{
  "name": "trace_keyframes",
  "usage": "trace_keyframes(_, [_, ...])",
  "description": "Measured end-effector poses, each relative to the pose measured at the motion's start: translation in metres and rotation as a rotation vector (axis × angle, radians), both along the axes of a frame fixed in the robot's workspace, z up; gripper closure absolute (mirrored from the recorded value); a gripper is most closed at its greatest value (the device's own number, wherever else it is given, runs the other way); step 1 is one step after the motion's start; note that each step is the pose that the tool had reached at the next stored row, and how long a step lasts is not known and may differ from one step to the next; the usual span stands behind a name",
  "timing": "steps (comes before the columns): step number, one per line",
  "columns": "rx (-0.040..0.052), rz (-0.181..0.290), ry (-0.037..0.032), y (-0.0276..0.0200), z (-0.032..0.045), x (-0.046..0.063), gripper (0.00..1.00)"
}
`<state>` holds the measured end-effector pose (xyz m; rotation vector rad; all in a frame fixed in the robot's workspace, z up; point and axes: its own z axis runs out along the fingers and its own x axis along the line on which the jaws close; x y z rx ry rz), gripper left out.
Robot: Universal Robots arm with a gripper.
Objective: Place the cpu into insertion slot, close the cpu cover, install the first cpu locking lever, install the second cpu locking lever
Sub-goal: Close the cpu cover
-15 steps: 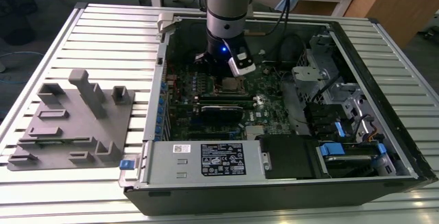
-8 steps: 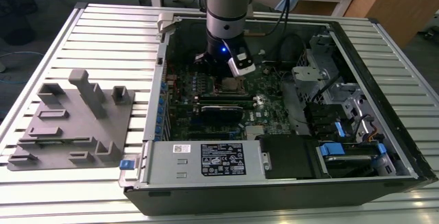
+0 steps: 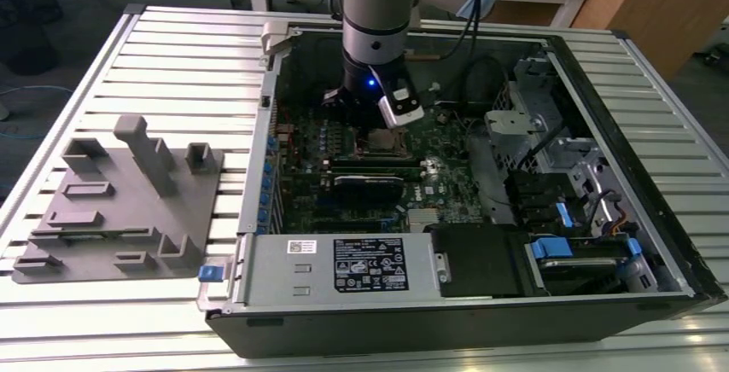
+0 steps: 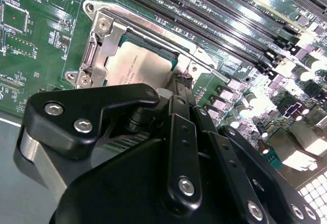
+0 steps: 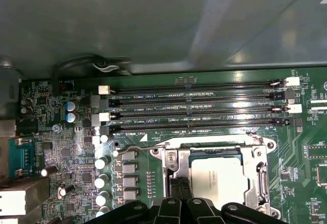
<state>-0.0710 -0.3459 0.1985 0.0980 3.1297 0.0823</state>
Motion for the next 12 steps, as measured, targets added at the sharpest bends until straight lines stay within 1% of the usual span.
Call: trace_keyframes(12, [-0.0002, 0.0, 0.0002, 0.0, -0.0002, -0.0001, 0.9])
